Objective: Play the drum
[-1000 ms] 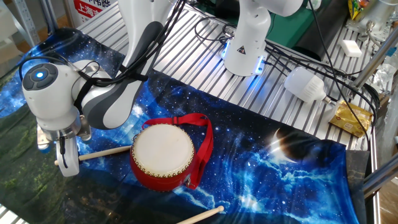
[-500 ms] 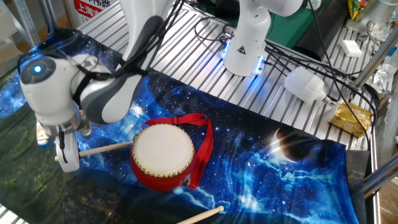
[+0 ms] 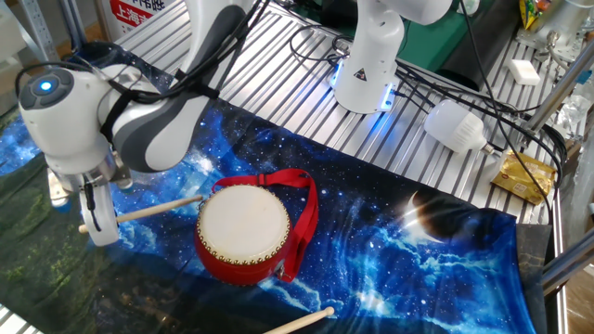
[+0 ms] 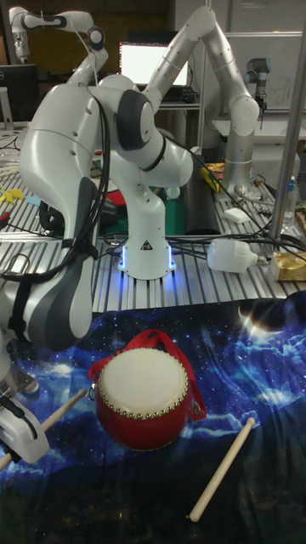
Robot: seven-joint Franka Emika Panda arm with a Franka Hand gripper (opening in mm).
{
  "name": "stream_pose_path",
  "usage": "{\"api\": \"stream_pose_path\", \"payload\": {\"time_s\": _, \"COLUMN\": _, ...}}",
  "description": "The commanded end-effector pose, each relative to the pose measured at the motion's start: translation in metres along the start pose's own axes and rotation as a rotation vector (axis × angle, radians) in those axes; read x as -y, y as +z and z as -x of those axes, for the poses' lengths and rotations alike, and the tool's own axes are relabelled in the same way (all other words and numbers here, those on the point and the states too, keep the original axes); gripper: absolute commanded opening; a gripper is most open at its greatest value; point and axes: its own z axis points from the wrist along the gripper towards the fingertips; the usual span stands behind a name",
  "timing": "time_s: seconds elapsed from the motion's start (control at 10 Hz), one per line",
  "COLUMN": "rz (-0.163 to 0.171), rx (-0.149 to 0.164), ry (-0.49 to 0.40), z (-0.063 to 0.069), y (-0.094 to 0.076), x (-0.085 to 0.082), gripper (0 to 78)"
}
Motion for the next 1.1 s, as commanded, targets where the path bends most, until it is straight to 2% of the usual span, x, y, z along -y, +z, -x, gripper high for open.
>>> {"api": "stream_pose_path", "payload": {"time_s": 0.1, "rz": -0.009, "rx": -0.011, "ry": -0.016, "z": 0.002, "y": -0.009, "x": 0.002, "gripper": 1.2}}
{"api": "stream_pose_path", "payload": {"time_s": 0.5, "rz": -0.028, "rx": -0.031, "ry": -0.009, "z": -0.006, "y": -0.029, "x": -0.006, "gripper": 1.2}}
{"api": "stream_pose_path", "payload": {"time_s": 0.6, "rz": -0.028, "rx": -0.031, "ry": -0.009, "z": -0.006, "y": -0.029, "x": -0.006, "gripper": 1.2}}
{"api": "stream_pose_path", "payload": {"time_s": 0.8, "rz": -0.042, "rx": -0.044, "ry": -0.005, "z": -0.006, "y": -0.046, "x": -0.016, "gripper": 1.2}}
{"api": "stream_pose_path", "payload": {"time_s": 1.1, "rz": -0.045, "rx": -0.046, "ry": -0.013, "z": -0.004, "y": -0.05, "x": -0.016, "gripper": 1.2}}
